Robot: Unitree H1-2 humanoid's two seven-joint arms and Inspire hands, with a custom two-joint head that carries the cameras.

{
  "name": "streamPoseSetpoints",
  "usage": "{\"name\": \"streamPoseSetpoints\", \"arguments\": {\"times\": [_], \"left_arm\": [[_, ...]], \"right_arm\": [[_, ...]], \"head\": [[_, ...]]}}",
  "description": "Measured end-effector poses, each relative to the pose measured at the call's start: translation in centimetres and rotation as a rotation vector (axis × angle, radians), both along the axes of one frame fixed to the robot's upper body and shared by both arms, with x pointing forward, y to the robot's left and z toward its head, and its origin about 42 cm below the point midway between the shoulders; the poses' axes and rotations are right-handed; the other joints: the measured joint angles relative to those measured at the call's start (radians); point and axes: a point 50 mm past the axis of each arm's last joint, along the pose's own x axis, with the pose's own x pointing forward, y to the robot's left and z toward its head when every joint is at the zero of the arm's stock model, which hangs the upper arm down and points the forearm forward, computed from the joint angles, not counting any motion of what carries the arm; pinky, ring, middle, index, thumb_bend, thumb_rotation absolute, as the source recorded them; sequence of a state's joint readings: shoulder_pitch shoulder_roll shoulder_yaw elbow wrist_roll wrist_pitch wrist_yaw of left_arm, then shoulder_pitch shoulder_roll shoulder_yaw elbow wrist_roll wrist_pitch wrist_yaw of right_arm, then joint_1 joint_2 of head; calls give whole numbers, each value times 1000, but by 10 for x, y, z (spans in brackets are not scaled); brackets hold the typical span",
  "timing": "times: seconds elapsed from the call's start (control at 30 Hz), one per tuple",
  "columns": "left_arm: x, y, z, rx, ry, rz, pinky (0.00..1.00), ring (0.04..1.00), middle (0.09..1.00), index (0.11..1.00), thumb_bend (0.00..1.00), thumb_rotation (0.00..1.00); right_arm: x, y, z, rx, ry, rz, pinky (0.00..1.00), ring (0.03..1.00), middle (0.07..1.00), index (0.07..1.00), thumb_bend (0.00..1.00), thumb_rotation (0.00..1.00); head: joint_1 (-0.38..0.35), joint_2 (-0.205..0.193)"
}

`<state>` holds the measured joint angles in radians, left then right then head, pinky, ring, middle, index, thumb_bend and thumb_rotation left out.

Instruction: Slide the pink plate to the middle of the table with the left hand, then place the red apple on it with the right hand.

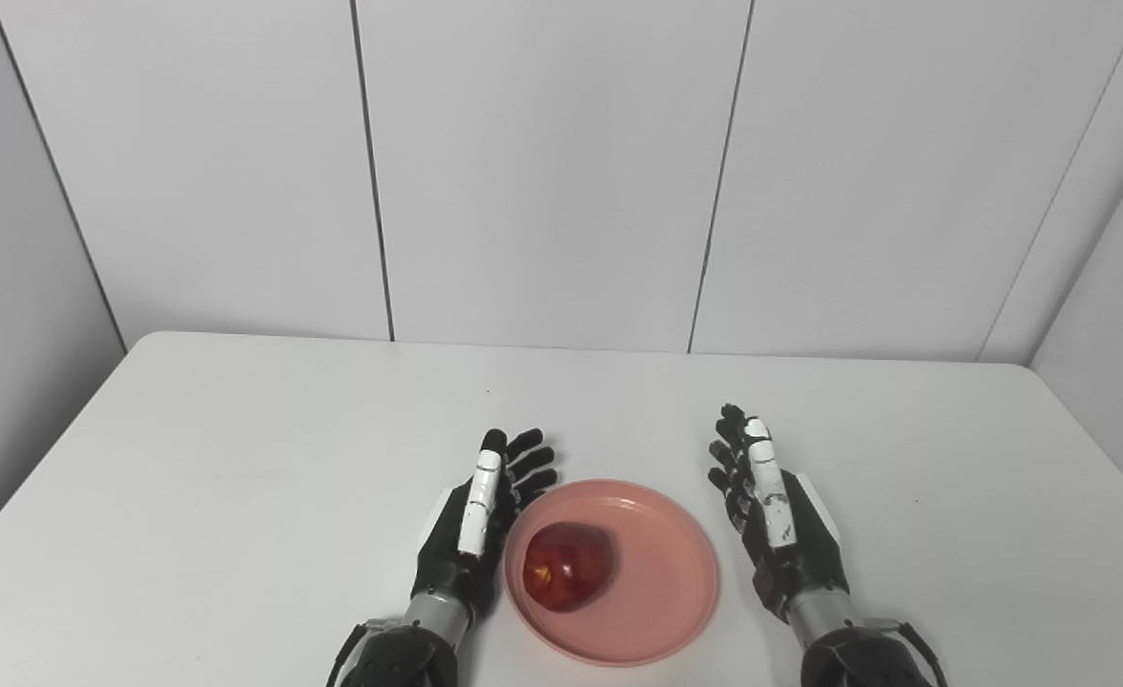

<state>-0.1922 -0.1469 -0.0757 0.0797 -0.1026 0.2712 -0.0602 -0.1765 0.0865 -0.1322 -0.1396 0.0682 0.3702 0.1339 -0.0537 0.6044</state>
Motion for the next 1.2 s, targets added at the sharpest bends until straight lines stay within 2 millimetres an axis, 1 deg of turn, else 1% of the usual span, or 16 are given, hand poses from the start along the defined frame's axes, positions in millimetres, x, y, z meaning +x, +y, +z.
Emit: {"name": "streamPoseSetpoints", "arguments": {"times": [0.13, 0.4, 0.47, 0.53, 0.57, 0.6, 0.63, 0.67, 0.73, 0.77, 0.9, 1.2], "left_arm": [[0, 0, 0, 1, 1, -1, 887, 847, 854, 820, 683, 1000], [0, 1, 0, 1, 3, 2, 877, 845, 849, 813, 691, 1000], [0, 1, 0, 3, 1, 2, 859, 843, 848, 817, 691, 1000], [-1, 1, 0, 18, -17, 10, 857, 849, 853, 828, 692, 996], [-2, 1, -1, 27, -30, 18, 874, 879, 883, 862, 690, 998], [-3, 1, -2, 42, -42, 32, 880, 890, 893, 873, 689, 999], [-6, 2, -3, 51, -58, 46, 931, 933, 934, 911, 689, 1000], [-8, 2, -5, 59, -69, 60, 949, 948, 948, 925, 689, 1000], [-13, 2, -7, 75, -91, 78, 990, 990, 989, 981, 739, 1000], [-15, 2, -8, 83, -100, 84, 995, 995, 995, 990, 755, 1000], [-18, 0, -10, 122, -122, 86, 1000, 1000, 1000, 1000, 795, 994], [-23, -6, -10, 168, -134, 92, 1000, 1000, 1000, 1000, 796, 1000]], "right_arm": [[-5, -1, -9, 36, 28, -15, 1000, 1000, 995, 950, 881, 1000], [-11, 11, -21, 54, 69, 13, 1000, 1000, 986, 941, 861, 1000], [-13, 12, -22, 46, 63, 12, 1000, 1000, 987, 947, 856, 1000], [-14, 14, -23, 40, 54, 14, 1000, 1000, 987, 945, 854, 1000], [-15, 14, -23, 38, 52, 15, 1000, 1000, 985, 943, 848, 1000], [-15, 15, -24, 36, 50, 14, 1000, 1000, 984, 943, 846, 1000], [-15, 15, -24, 32, 48, 13, 1000, 1000, 983, 942, 840, 1000], [-15, 16, -25, 29, 47, 14, 1000, 1000, 983, 942, 838, 1000], [-14, 16, -27, 22, 40, 13, 1000, 1000, 981, 939, 839, 1000], [-14, 17, -27, 19, 37, 13, 1000, 1000, 981, 938, 841, 1000], [-15, 18, -28, 9, 30, 13, 1000, 1000, 976, 936, 856, 1000], [-15, 18, -29, -8, 27, 14, 1000, 1000, 977, 940, 864, 1000]], "head": [[0, 0], [5, 0], [5, 2], [5, 2], [5, 2], [8, 2], [8, 2], [8, 2], [11, 3], [11, 3], [9, 6], [11, 6]]}}
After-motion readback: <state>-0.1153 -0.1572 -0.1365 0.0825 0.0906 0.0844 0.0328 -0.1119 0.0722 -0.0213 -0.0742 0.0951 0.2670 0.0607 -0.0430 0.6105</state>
